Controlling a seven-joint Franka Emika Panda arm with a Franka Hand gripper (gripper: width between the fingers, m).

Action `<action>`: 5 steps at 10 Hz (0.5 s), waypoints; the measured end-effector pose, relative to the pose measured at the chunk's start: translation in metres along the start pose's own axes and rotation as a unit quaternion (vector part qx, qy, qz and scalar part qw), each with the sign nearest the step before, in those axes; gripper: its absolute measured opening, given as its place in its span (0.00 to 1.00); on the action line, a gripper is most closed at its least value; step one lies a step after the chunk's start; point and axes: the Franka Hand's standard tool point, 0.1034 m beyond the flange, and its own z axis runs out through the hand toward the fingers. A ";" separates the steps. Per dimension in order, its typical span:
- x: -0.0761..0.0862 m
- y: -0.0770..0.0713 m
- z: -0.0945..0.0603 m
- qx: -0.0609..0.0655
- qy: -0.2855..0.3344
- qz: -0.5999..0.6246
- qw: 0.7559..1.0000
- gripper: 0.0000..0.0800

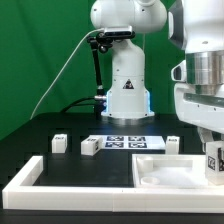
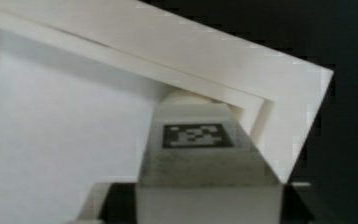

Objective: Assemble one leg

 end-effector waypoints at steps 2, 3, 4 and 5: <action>-0.002 0.000 0.000 0.001 -0.006 0.086 0.996 0.37; -0.002 0.000 0.000 0.001 -0.005 0.125 0.992 0.37; -0.002 0.000 0.000 0.001 -0.006 0.146 0.989 0.37; -0.002 0.000 0.000 0.001 -0.009 0.162 0.987 0.37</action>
Offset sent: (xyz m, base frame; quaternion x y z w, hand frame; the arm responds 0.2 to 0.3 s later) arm -0.0022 0.0008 -0.0006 -0.0170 0.0084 0.1592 0.9871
